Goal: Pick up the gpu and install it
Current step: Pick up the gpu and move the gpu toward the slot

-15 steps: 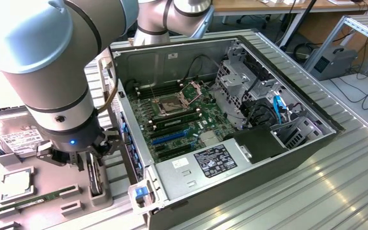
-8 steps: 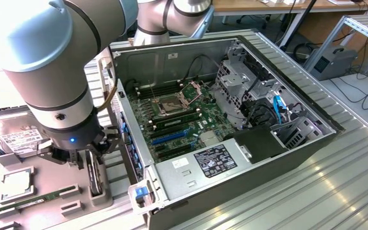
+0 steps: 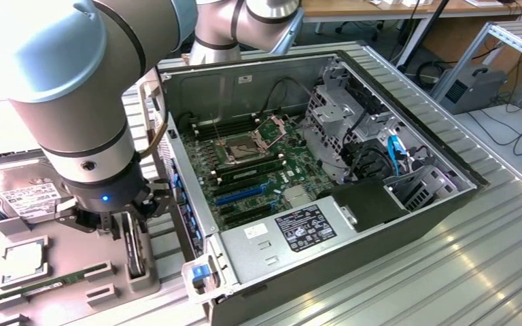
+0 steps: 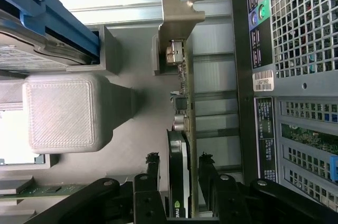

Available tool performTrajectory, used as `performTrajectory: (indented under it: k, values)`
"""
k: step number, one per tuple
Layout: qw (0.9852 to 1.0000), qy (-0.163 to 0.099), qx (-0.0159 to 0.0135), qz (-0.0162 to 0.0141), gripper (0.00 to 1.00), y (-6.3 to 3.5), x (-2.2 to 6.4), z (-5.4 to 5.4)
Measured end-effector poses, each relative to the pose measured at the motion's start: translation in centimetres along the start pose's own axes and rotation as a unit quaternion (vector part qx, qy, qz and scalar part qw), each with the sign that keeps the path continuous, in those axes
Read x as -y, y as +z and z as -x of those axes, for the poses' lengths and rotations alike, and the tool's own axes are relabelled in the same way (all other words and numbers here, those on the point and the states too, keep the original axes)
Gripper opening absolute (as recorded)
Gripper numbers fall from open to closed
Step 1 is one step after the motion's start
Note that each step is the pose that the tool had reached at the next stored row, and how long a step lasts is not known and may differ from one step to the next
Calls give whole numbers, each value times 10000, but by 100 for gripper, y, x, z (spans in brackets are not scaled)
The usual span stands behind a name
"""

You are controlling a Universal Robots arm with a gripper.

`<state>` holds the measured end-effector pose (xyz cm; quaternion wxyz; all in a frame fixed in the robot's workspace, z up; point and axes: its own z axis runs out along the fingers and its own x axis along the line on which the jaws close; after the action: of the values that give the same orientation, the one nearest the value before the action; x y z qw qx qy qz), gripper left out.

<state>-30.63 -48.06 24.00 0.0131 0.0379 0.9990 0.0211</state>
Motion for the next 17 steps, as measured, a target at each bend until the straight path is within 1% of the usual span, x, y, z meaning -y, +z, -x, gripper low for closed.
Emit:
performTrajectory:
  k: [4, 9, 11, 17]
  values:
    - [10000, 0, 0, 0, 44, 1, 5, 1]
    - [10000, 0, 0, 0, 44, 2, 31, 3]
    - [10000, 0, 0, -4, 44, 2, 33, 2]
    - [10000, 0, 0, -4, 44, 3, 33, 2]
